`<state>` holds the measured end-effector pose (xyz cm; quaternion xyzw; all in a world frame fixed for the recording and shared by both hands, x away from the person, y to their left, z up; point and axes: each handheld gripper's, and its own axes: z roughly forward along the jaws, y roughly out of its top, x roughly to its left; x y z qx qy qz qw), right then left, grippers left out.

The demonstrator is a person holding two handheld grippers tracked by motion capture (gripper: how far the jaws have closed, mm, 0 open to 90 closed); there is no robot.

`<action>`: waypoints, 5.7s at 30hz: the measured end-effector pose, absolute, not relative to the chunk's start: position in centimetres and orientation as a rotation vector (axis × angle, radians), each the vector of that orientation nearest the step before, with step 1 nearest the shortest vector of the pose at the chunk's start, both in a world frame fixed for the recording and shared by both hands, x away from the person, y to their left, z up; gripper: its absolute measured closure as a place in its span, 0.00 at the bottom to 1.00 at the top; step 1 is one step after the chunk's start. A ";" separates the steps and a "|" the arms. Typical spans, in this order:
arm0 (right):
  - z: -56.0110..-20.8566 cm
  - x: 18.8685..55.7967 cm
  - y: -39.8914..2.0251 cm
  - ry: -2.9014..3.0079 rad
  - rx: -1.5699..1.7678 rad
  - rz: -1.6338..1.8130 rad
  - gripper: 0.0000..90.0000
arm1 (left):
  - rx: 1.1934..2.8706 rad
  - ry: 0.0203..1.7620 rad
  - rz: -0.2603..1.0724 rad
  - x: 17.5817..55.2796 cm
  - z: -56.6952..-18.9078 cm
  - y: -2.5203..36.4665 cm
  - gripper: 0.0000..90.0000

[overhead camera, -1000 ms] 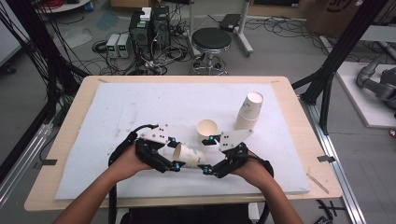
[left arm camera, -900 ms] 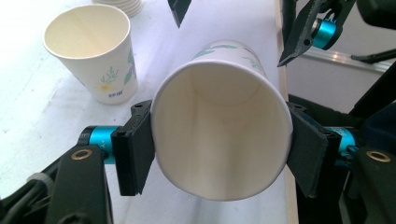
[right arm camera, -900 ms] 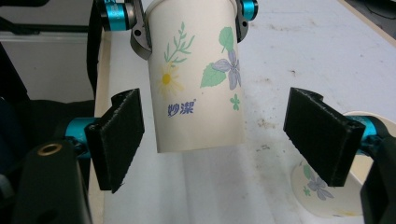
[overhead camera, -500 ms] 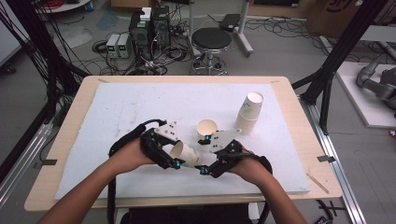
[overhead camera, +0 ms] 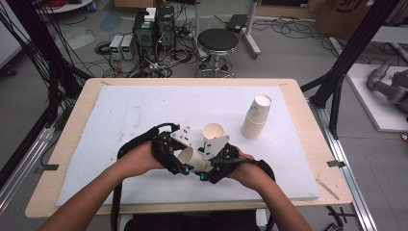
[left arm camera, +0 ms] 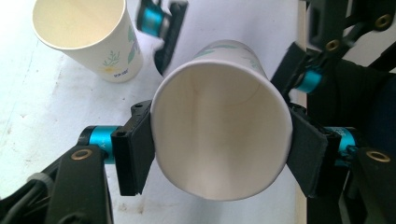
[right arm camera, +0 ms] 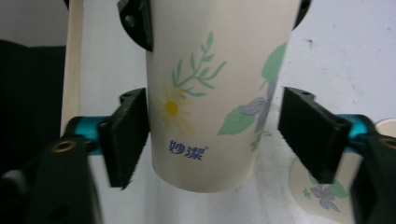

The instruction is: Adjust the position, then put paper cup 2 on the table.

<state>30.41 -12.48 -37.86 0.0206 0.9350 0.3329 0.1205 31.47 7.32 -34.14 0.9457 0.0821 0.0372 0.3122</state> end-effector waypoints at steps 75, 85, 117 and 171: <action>-40.3 29.9 -24.5 2.124 0.680 1.572 0.40 | 1.638 0.660 0.404 29.7 -43.2 19.5 0.22; -40.5 29.6 -24.7 2.133 0.680 1.579 0.39 | 1.622 0.670 0.411 29.8 -43.1 19.7 0.22; -41.2 30.0 -16.4 2.290 0.515 1.710 0.39 | 1.590 0.765 0.528 28.7 -42.4 24.0 0.21; -43.9 31.4 -11.8 2.615 0.632 1.336 0.28 | 1.561 0.811 0.524 28.6 -42.8 25.3 0.21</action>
